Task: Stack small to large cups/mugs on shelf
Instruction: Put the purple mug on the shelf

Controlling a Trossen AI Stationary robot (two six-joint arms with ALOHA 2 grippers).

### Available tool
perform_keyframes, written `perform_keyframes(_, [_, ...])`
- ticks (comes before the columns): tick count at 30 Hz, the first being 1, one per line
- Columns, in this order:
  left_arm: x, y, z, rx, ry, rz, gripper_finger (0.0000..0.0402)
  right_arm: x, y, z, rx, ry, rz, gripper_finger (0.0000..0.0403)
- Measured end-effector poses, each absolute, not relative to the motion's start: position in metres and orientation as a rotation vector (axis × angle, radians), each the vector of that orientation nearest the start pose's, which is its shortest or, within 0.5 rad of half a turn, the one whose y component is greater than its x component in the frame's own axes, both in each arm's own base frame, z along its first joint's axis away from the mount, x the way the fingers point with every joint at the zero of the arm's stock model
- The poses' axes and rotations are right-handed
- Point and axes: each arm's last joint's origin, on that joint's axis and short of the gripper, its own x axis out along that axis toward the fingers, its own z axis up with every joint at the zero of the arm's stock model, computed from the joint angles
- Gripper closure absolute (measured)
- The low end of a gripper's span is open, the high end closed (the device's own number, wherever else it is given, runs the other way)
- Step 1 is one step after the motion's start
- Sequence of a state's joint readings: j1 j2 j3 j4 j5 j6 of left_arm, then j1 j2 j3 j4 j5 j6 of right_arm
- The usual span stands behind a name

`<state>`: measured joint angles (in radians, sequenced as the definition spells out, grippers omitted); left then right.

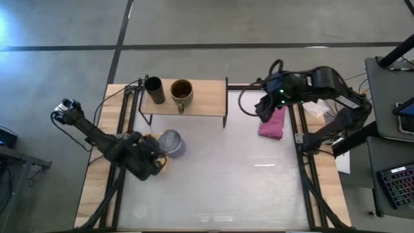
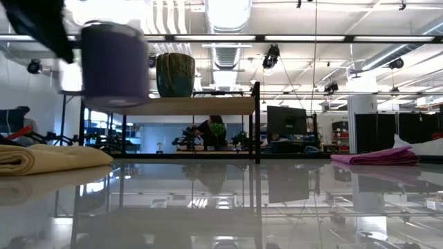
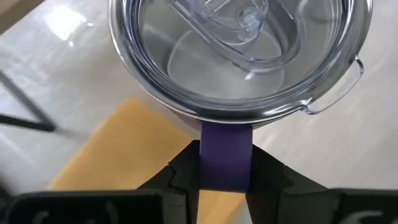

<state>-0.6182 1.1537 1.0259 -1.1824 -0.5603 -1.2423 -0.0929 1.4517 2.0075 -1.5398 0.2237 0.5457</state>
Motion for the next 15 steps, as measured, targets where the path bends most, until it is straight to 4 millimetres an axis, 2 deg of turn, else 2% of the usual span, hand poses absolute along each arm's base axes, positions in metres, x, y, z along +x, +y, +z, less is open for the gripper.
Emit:
perform_keyframes(8, [0.219, -0.098, 0.297, -0.507, 0.8, 0.681, 0.033, 0.191, -0.025, 0.451, 0.438, 0.882, -0.619, 0.023])
perform_keyframes(15, [0.272, -0.085, 0.32, -0.517, 0.713, 0.806, 0.033, 0.188, -0.024, 0.433, 0.483, 0.803, -0.561, 0.0235])
